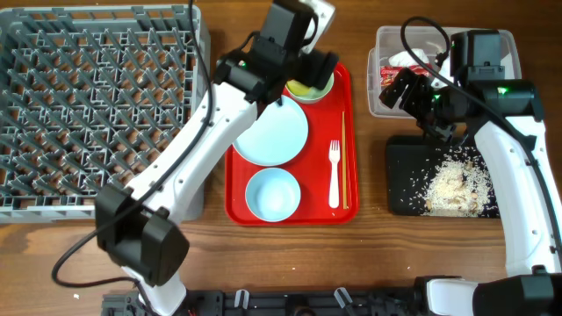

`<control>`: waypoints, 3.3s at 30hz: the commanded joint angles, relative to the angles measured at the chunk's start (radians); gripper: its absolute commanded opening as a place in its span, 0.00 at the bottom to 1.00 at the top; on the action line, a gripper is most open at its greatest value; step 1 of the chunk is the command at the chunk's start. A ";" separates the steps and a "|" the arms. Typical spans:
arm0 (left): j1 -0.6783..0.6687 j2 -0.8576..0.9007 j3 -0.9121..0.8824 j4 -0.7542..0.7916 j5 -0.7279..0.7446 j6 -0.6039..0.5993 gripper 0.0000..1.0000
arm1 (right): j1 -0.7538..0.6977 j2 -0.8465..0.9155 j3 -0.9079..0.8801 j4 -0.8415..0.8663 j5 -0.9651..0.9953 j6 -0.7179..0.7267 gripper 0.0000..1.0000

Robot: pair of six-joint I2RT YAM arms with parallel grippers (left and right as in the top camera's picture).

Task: Sort waste into correct bins and load items into the dishwasher rack
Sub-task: 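Grasp the yellow cup with the left gripper, then carry the yellow cup to the gray rack and release it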

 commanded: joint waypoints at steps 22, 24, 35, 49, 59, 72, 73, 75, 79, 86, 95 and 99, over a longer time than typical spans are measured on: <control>-0.006 0.340 -0.002 0.128 0.071 0.002 0.57 | 0.001 -0.007 0.018 0.002 -0.010 0.009 1.00; -0.002 0.340 -0.010 0.113 0.071 0.001 0.54 | 0.001 -0.007 0.018 0.002 -0.010 0.008 1.00; 0.007 0.368 -0.020 0.101 0.070 0.002 0.49 | 0.001 -0.007 0.018 0.002 -0.010 0.008 1.00; 0.022 0.389 -0.019 0.140 0.063 0.001 0.28 | 0.001 -0.007 0.018 0.002 -0.010 0.008 1.00; 0.022 0.332 -0.017 0.140 0.063 -0.039 0.04 | 0.001 -0.007 0.018 0.002 -0.010 0.008 1.00; 0.117 0.044 -0.017 0.060 0.061 -0.315 0.04 | 0.001 -0.007 0.018 0.002 -0.010 0.008 1.00; 0.145 0.020 -0.017 0.039 0.061 -0.341 0.04 | 0.001 -0.007 0.018 0.002 -0.010 0.008 0.99; 0.215 -0.025 -0.017 -0.008 0.078 -0.412 0.04 | 0.001 -0.007 0.018 0.002 -0.010 0.009 1.00; 0.446 -0.084 -0.017 -0.114 0.338 -0.534 0.04 | 0.001 -0.007 0.018 0.002 -0.010 0.008 1.00; 0.858 -0.035 -0.044 -0.266 0.816 -0.538 0.04 | 0.001 -0.007 0.018 0.002 -0.010 0.009 1.00; 1.127 0.058 -0.206 -0.103 1.164 -0.539 0.04 | 0.001 -0.007 0.018 0.002 -0.010 0.008 1.00; 1.143 0.121 -0.215 -0.074 1.164 -0.539 0.04 | 0.001 -0.007 0.018 0.002 -0.010 0.008 1.00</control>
